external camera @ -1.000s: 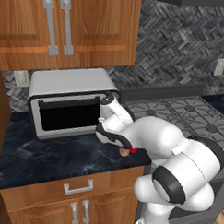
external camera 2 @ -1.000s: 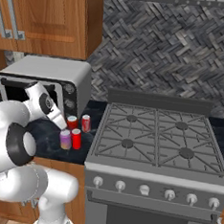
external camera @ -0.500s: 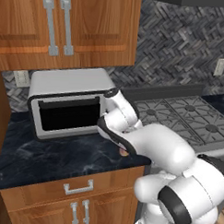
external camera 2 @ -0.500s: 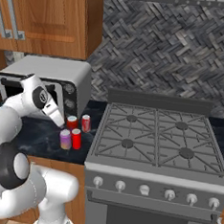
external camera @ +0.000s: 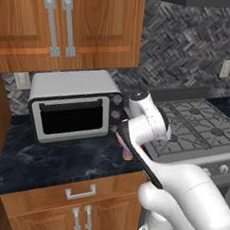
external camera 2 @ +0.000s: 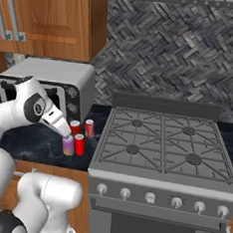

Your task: Four empty soda cans are scattered around the kitchen. Gather all the cans and cluster them next to the stove for recycling.

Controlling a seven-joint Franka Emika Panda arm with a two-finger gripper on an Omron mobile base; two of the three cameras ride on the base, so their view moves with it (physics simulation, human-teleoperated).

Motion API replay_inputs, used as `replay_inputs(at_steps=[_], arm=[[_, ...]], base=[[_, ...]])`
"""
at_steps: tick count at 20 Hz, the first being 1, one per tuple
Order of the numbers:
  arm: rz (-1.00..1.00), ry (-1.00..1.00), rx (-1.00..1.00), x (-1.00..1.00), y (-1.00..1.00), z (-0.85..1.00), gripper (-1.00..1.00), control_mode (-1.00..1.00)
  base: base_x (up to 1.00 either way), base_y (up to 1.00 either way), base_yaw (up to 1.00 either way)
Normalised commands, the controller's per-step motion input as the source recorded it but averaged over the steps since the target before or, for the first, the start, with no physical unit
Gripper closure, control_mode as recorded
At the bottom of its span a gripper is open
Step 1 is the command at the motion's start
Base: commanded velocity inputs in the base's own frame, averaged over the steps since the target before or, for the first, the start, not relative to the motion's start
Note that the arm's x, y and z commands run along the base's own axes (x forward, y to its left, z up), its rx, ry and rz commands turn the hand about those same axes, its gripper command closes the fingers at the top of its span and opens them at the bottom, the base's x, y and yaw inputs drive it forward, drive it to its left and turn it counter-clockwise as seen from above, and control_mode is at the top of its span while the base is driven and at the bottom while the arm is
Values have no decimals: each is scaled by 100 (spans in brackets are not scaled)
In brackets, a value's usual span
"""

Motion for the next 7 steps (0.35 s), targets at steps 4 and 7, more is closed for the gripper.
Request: replay_inputs(at_steps=[4,7], arm=[[27,-20,6,-100,-44,34,-100,-100],[27,-26,8,-100,-34,45,-100,-100]], base=[[0,0,0],[0,0,0]])
